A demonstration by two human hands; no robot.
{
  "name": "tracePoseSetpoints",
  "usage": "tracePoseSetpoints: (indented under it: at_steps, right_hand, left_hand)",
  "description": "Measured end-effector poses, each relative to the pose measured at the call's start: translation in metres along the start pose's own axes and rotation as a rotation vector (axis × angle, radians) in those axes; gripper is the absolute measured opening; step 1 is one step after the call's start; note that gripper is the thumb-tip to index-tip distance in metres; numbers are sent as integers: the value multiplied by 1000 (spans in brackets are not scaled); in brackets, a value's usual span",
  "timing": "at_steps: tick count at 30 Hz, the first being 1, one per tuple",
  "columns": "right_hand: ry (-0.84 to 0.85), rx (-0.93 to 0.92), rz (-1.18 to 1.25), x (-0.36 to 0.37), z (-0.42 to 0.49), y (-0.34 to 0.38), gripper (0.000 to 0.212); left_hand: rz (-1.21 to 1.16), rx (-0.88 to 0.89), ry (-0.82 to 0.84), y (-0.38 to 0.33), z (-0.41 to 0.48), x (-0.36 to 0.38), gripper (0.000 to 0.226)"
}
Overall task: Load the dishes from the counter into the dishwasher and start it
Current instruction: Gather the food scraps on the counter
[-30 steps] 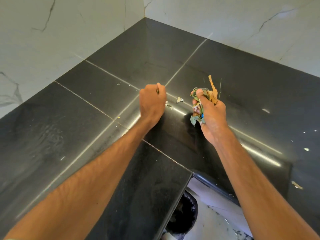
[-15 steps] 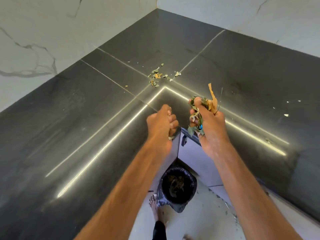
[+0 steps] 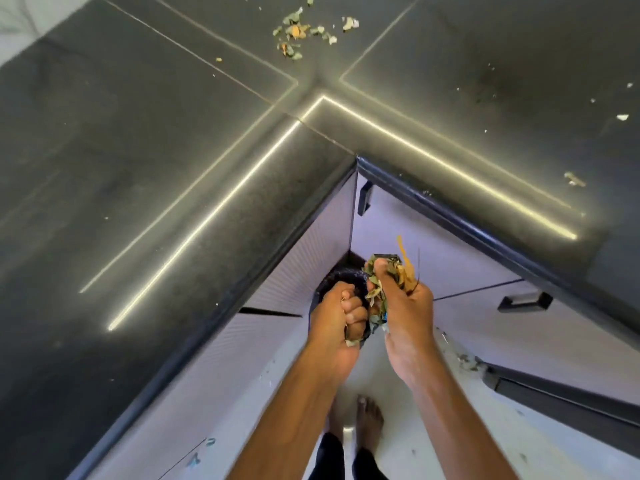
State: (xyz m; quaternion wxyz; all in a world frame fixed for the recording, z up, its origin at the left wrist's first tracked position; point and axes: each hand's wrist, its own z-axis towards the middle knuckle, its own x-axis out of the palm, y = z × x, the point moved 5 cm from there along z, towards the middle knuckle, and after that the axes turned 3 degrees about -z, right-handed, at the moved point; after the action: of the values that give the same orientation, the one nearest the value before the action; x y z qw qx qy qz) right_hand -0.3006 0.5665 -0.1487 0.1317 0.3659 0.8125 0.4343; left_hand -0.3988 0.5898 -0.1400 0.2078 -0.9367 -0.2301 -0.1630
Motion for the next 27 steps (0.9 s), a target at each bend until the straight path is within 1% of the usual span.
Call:
tracePoseSetpoints:
  at_steps: [2,4,6,8,9,10,12,13,14,15,16,17,18,19,20,22,23,24,25,27]
  right_hand:
    - [-83,41,-16,-7,22,-36,14]
    - [-169,110,-34,-11,52,-77,15]
    - [-219,163,-38,-16,90,-128,30]
    - [-229,186,-7,-22,139,-199,43]
    - [-252,191,21,-21,153,-219,42]
    - [-300,204,34,-17,155,-221,35]
    - [-370,257,46,-13,156,-225,7]
    - [-375,287,67,-13,161,-235,13]
    - [-365,331,70,-13,166,-247,20]
    - [-370,357,83,-14,176,-265,17]
    - [-367,383,63,-14,181,-277,13]
    - [-346,414,56,-15,192,-296,21]
    - [-315,435,46,-16,203,-315,34]
    - [-266,461,44,-17,216,-334,42]
    - [-223,495,67,-19,228,-350,47]
    - [-154,533,150,-22,245,-371,50]
    - [-120,559,199,-18,236,-354,51]
    - [-103,581,241,-15,220,-331,52]
    - [-100,600,277,-16,210,-318,50]
    - [-109,605,366,-21,189,-292,38]
  left_hand:
    - [3,-34,-75,16,40,-20,43]
    - [35,-6,-140,29,82,-37,44]
    - [86,14,-161,38,122,-49,45]
    - [137,25,-187,52,174,-72,43]
    - [146,71,-205,64,212,-93,40]
    - [148,94,-225,81,260,-122,44]
    - [167,119,-283,128,373,-198,47]
    - [177,137,-328,143,419,-228,43]
    - [187,181,-373,143,437,-232,45]
    - [274,214,-375,131,421,-216,45]
    - [350,245,-379,111,382,-187,44]
    - [360,249,-355,96,344,-160,38]
    - [357,238,-351,95,339,-153,31]
    - [345,225,-345,96,341,-153,32]
    - [327,197,-335,96,336,-149,35]
    - [288,176,-345,102,362,-162,43]
    - [305,173,-354,106,377,-172,41]
    - [327,143,-352,103,367,-165,39]
    - [352,108,-337,98,347,-156,41]
    - [365,15,-310,93,300,-139,54]
